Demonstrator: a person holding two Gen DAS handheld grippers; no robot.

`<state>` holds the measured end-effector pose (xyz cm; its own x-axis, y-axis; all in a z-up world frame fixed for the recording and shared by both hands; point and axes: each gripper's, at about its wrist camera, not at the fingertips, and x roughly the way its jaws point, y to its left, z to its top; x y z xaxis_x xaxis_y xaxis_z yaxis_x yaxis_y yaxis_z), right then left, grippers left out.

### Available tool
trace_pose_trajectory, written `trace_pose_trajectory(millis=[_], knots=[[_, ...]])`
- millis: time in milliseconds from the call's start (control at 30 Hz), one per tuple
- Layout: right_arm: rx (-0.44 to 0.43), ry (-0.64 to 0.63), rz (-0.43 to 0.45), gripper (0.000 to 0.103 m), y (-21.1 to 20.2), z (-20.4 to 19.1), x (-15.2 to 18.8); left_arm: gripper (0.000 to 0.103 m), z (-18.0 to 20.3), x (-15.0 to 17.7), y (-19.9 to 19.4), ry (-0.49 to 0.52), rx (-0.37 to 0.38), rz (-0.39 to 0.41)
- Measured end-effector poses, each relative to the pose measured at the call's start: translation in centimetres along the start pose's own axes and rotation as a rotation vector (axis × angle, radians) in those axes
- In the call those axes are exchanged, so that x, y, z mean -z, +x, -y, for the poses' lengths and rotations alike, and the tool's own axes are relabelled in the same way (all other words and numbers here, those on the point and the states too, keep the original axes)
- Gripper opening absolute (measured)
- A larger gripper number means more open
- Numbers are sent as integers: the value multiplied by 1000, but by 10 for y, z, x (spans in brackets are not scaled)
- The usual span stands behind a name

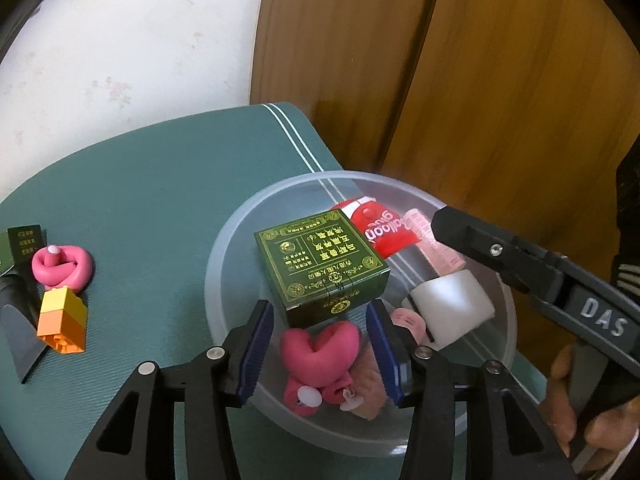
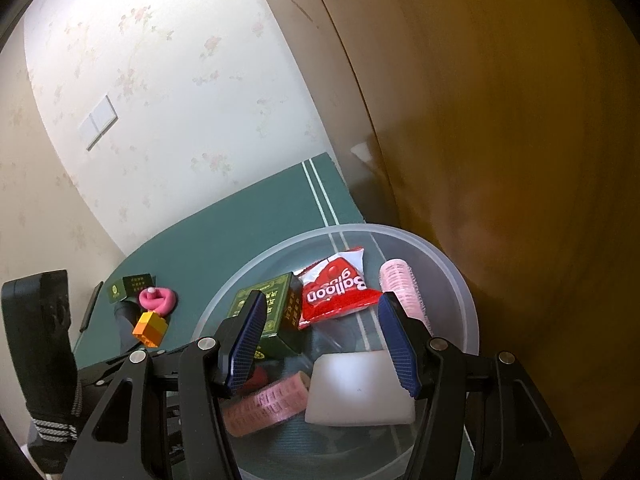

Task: Organize objects
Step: 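Release the red packet into the bowl with the right tool while the left tool releases the curler, then withdraw both open tools from the bowl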

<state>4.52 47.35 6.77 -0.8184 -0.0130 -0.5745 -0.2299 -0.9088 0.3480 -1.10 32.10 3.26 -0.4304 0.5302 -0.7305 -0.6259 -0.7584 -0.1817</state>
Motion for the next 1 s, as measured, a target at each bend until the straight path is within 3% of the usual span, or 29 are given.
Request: trace_pose_trajectory(millis=[133, 433, 867, 1000], knots=[[3, -4, -6, 60, 2, 0, 1, 64, -4, -9, -7, 8, -11, 28], [11, -30, -9, 60, 4, -4, 4, 66, -9, 0, -31, 28, -81, 65], [13, -45, -18, 60, 6, -7, 7, 78, -19, 13, -27, 5, -92, 62], [16, -48, -20, 60, 7, -7, 8, 78, -29, 22, -21, -14, -140, 10]])
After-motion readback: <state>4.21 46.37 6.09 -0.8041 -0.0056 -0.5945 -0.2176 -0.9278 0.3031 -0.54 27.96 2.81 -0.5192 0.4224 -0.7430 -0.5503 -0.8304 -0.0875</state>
